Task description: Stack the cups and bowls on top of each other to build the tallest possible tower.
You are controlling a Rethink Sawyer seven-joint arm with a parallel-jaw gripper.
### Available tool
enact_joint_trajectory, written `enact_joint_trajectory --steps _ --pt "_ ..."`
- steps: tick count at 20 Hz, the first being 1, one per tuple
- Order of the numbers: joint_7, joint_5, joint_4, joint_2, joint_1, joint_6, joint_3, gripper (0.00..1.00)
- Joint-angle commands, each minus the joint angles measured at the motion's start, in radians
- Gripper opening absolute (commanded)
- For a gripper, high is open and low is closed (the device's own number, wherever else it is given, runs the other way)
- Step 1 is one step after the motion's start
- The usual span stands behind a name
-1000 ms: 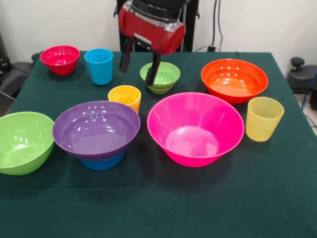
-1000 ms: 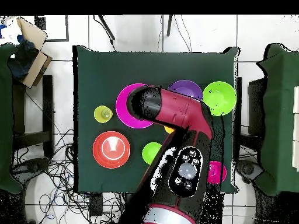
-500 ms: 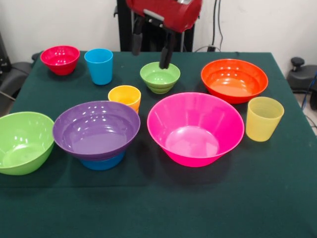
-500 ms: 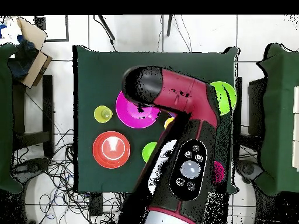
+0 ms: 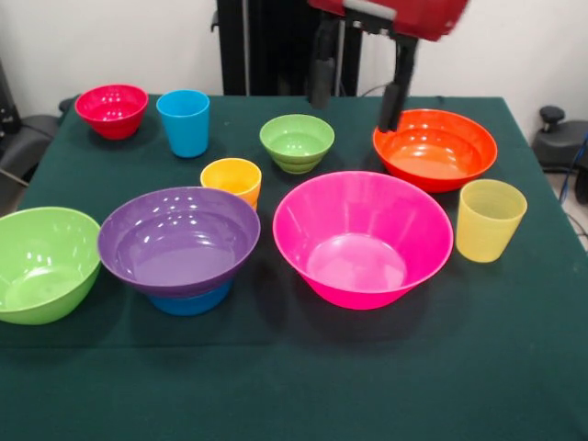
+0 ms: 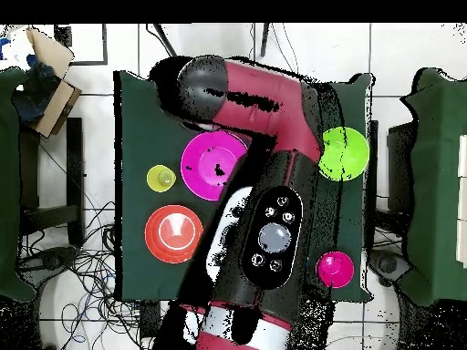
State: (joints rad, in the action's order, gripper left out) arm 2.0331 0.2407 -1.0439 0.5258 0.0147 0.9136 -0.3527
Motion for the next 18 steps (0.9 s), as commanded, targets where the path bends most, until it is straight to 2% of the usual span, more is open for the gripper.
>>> enact_joint_trajectory --steps 1,7,18 --pt "0.261 0.029 0.14 -0.169 0.041 0.054 0.084 1.0" --pt "0.297 0.026 0.206 -0.271 0.059 -0.03 0.044 1.0" --pt "0.36 -0.033 0.349 -0.442 0.096 -0.04 -0.078 1.0"
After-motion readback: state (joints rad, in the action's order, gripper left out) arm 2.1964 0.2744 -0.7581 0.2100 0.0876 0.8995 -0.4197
